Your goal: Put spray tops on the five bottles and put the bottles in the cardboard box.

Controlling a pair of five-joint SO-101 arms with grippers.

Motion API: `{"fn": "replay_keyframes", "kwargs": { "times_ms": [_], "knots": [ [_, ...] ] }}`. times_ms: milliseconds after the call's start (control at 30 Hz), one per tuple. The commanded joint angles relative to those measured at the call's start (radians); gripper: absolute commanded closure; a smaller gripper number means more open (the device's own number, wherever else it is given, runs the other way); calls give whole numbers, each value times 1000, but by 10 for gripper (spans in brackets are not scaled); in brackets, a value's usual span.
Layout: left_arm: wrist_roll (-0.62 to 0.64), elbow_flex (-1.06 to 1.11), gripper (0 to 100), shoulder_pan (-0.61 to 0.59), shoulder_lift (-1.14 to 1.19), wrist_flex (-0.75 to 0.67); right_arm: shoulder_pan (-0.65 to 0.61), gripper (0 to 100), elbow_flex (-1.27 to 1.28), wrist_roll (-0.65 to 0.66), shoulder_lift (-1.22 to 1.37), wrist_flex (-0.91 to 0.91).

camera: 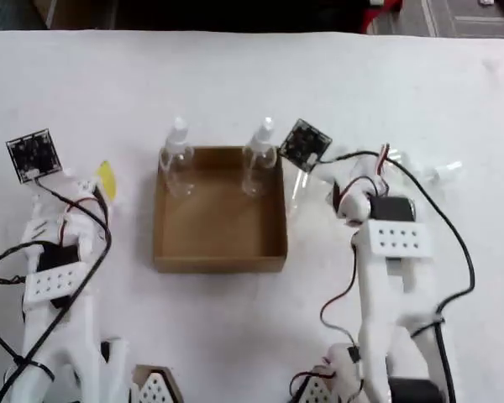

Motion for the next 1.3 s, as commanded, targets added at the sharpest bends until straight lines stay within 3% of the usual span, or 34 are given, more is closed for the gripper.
{"fn": "replay_keyframes", "kwargs": {
  "times_ms": [0,233,433,567,800,1100,1267],
  "knots": [
    [-11,-12,775,13,-2,-31,-19,983,-40,-199,-174,61],
    [-11,-12,775,13,-2,-31,-44,983,-41,-601,-377,189],
    [-11,-12,775,12,-2,-31,-277,983,-34,-806,-515,288],
    [-11,-12,775,12,-2,-31,-456,983,-35,-961,-575,257],
    [-11,-12,775,10,-2,-31,-607,983,-11,-1068,-599,-1],
    [-11,-12,775,7,-5,-31,-610,983,265,-1197,-421,-618],
    [-11,-14,775,7,-8,-31,-598,983,292,-1197,-245,-806]
  ]
}}
